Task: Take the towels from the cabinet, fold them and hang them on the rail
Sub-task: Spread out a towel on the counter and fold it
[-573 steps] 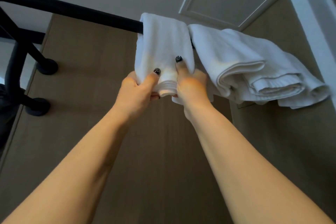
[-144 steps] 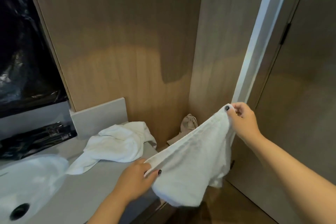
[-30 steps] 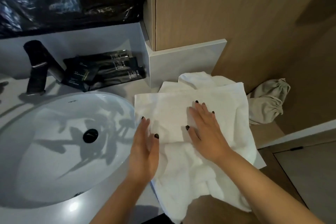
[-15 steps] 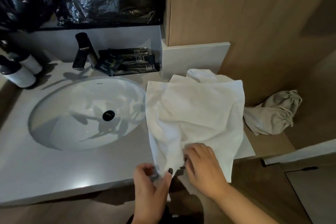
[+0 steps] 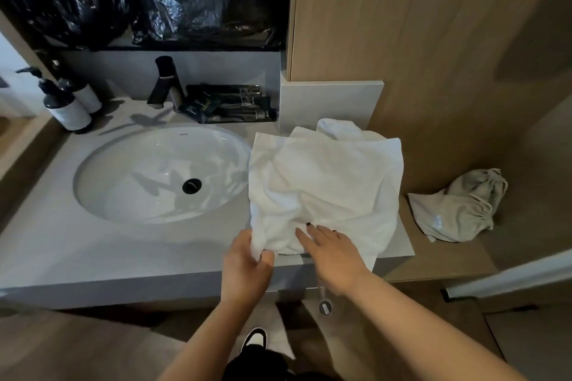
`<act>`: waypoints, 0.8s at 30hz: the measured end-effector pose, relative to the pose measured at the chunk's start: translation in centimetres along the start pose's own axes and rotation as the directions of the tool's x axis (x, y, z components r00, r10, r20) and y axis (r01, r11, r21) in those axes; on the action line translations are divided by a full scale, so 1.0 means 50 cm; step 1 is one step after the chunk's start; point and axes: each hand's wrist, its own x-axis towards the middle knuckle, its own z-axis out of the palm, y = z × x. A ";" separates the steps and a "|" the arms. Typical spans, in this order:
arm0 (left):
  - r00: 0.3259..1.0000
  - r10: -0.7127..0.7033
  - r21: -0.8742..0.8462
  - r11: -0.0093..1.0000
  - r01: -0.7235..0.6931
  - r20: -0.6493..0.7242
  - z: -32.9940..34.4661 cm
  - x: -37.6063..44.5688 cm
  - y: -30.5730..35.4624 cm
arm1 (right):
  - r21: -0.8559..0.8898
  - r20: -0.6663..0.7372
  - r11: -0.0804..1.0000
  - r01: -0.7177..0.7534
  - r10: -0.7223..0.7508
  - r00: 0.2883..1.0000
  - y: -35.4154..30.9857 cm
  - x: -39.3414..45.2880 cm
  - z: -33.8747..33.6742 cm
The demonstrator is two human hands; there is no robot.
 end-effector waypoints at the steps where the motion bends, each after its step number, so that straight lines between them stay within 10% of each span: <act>1: 0.999 -0.030 -0.044 0.999 0.029 -0.021 -0.008 0.006 0.003 | 0.002 -0.004 1.000 0.002 -0.002 1.000 0.010 0.000 0.000; 7: 0.965 -0.238 -0.229 0.951 0.209 -0.106 -0.053 0.046 0.019 | 0.029 -0.148 0.999 0.031 -0.026 0.989 0.061 -0.020 -0.011; 15: 0.997 -0.072 -0.057 0.996 0.070 -0.033 -0.025 0.017 0.020 | 0.011 -0.337 0.998 0.064 -0.056 0.940 0.113 -0.070 0.011; 24: 0.966 -0.249 0.058 0.966 0.254 -0.076 -0.045 -0.015 -0.012 | -0.056 -0.146 0.997 -0.057 0.048 0.988 0.084 -0.119 0.027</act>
